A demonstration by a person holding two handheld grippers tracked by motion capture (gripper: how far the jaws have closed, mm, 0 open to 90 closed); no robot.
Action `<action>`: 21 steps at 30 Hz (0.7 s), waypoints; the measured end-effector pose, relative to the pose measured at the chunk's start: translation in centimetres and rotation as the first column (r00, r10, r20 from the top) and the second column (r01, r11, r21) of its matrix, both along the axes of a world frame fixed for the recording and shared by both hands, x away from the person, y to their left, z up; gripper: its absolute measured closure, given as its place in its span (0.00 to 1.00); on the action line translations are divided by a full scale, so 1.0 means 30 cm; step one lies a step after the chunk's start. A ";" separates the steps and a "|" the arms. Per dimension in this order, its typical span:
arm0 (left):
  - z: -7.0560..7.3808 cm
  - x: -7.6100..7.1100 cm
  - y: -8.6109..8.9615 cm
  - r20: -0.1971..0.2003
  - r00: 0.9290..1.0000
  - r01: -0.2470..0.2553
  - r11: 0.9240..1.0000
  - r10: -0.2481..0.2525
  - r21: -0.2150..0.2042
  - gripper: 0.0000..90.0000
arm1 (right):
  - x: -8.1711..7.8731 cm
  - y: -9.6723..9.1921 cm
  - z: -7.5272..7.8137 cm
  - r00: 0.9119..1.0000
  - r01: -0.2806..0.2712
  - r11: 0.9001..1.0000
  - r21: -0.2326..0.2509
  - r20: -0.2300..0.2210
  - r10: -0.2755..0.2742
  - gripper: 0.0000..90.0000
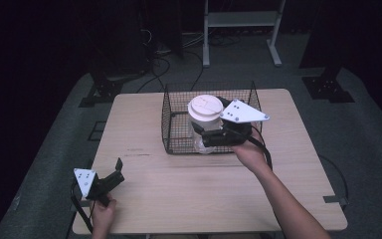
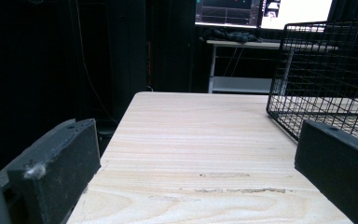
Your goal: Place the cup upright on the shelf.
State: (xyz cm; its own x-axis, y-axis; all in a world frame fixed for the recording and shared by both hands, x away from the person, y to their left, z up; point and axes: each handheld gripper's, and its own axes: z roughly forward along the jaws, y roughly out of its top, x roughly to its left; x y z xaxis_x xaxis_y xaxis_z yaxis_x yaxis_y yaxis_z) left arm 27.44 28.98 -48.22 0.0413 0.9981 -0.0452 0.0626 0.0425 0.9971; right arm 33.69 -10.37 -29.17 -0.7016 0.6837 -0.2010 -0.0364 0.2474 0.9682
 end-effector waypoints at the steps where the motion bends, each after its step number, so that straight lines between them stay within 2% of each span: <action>1: 0.000 0.001 0.000 0.001 1.000 0.000 1.000 0.000 0.001 0.00 | 0.004 0.001 0.008 1.000 0.002 1.000 -0.001 0.004 -0.002 0.04; 18: 0.000 0.000 0.000 0.001 1.000 0.001 1.000 -0.001 0.001 0.00 | 0.089 0.010 0.076 0.998 0.047 0.998 -0.028 0.031 -0.046 0.04; 21: 0.000 0.000 0.000 0.002 1.000 0.002 1.000 -0.002 0.000 0.00 | 0.110 0.006 0.086 0.998 0.057 0.998 -0.021 0.028 -0.056 0.04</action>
